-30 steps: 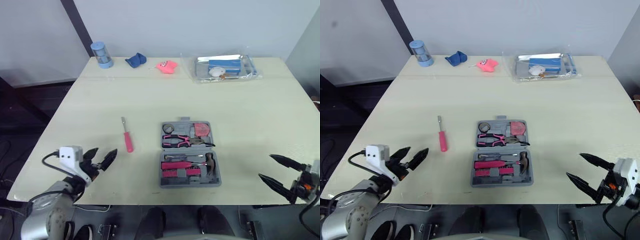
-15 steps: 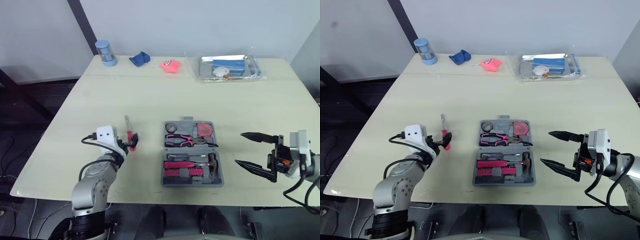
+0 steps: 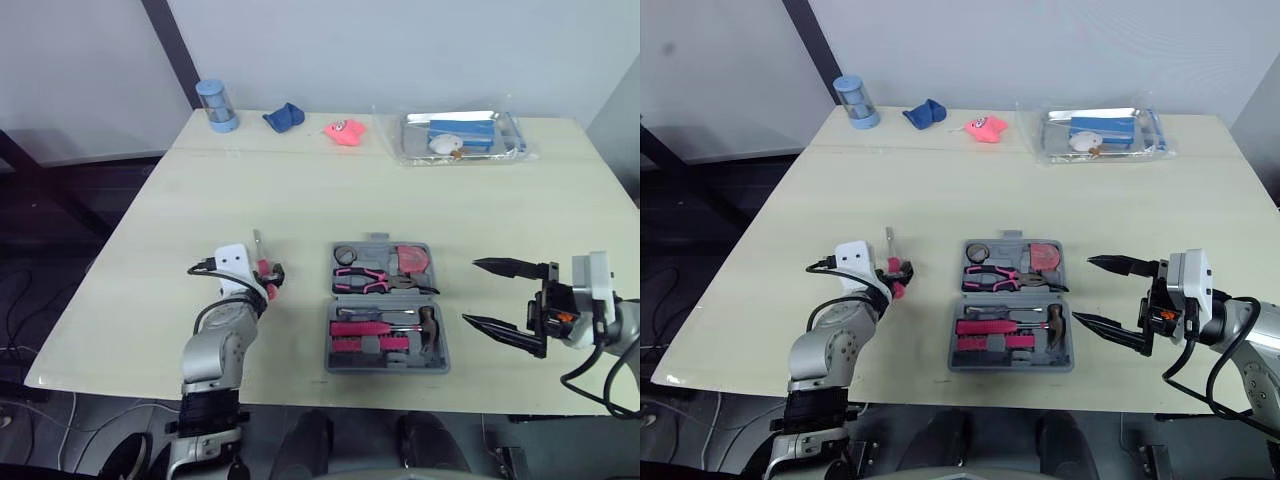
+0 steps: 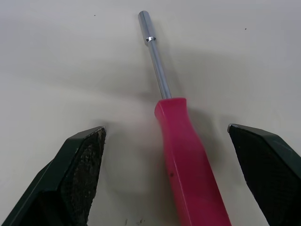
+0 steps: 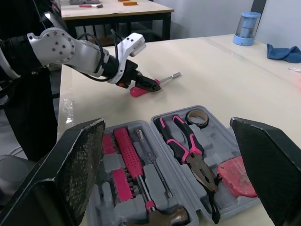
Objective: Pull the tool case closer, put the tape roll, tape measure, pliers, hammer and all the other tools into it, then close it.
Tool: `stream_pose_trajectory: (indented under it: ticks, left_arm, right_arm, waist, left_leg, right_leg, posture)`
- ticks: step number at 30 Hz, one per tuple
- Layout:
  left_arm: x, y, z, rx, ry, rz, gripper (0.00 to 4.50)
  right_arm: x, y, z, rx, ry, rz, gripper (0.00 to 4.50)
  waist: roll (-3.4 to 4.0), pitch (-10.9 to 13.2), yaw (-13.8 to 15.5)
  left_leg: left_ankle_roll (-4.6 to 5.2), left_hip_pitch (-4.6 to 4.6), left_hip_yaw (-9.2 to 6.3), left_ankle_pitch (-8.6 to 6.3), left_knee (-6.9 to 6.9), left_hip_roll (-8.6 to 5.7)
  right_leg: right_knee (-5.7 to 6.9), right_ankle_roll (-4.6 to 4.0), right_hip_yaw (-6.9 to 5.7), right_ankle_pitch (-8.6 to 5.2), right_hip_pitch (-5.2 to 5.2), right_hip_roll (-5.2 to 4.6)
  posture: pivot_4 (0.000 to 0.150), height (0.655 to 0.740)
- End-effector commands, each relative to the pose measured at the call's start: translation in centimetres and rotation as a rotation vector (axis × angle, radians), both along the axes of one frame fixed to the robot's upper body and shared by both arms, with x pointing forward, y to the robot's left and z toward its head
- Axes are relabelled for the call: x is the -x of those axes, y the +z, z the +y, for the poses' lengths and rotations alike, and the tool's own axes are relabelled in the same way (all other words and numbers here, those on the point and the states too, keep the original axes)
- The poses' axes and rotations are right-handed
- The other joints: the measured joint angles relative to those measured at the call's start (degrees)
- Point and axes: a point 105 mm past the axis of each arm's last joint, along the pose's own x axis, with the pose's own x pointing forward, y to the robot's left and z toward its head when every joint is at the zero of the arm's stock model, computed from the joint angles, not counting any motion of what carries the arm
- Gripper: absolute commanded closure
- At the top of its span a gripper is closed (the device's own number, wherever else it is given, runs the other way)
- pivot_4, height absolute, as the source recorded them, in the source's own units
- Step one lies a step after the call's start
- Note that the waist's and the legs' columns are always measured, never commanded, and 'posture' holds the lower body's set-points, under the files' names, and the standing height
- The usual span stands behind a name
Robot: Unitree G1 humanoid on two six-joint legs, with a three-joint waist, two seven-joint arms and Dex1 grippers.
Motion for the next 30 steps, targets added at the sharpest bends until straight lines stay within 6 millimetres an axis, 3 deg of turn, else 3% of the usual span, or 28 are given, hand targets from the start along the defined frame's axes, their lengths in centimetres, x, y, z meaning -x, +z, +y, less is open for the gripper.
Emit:
stream_pose_trajectory:
  ticks: [1,14,21,24,30]
  left_arm:
    - [-1.2,1.1,0.0,-0.025,0.014,-0.031,0.07]
    - [-1.4,-0.2,0.1,-0.063,0.029,0.061,0.07]
    - [-0.7,-1.1,0.6,-0.092,0.055,0.13,3.15]
    - [-0.4,-1.1,1.0,-0.095,0.071,0.136,3.91]
    - [-0.2,-0.7,1.4,-0.094,0.079,0.127,3.91]
  right_arm:
    - [0.2,0.8,-0.1,0.007,-0.002,-0.041,0.0]
    - [0.1,0.9,-0.1,0.01,-0.003,-0.047,0.0]
    - [0.1,0.8,-0.2,0.016,-0.005,-0.052,0.0]
    - [0.0,0.7,-0.3,0.017,-0.006,-0.054,0.0]
    - [0.2,0.7,0.0,0.008,0.018,-0.052,0.0]
  waist:
    - [0.0,0.0,-0.03]
    - [0.0,0.0,-0.07]
    - [0.01,-0.02,-0.03]
    - [0.04,-0.04,-0.15]
    - [0.05,-0.05,-0.24]
  left_leg:
    - [0.0,-0.01,0.0,0.0,0.01,-0.02]
    - [-0.05,0.0,0.0,0.03,0.01,-0.03]
    - [-0.05,0.0,0.0,0.03,0.01,-0.06]
    - [-0.05,0.02,-0.01,0.03,0.01,-0.06]
    - [-0.05,0.02,0.01,0.03,0.01,-0.06]
  right_leg:
    - [-0.01,0.01,0.0,0.01,0.0,-0.02]
    - [0.0,0.02,-0.01,0.01,0.0,-0.04]
    - [0.0,0.03,-0.01,0.02,0.01,-0.07]
    - [0.01,0.03,-0.01,0.02,0.01,-0.07]
    - [0.01,0.03,0.01,0.02,0.01,-0.06]
  posture:
    - [0.15,0.74]
    - [0.15,0.74]
    - [0.15,0.74]
    - [0.15,0.74]
    - [0.15,0.74]
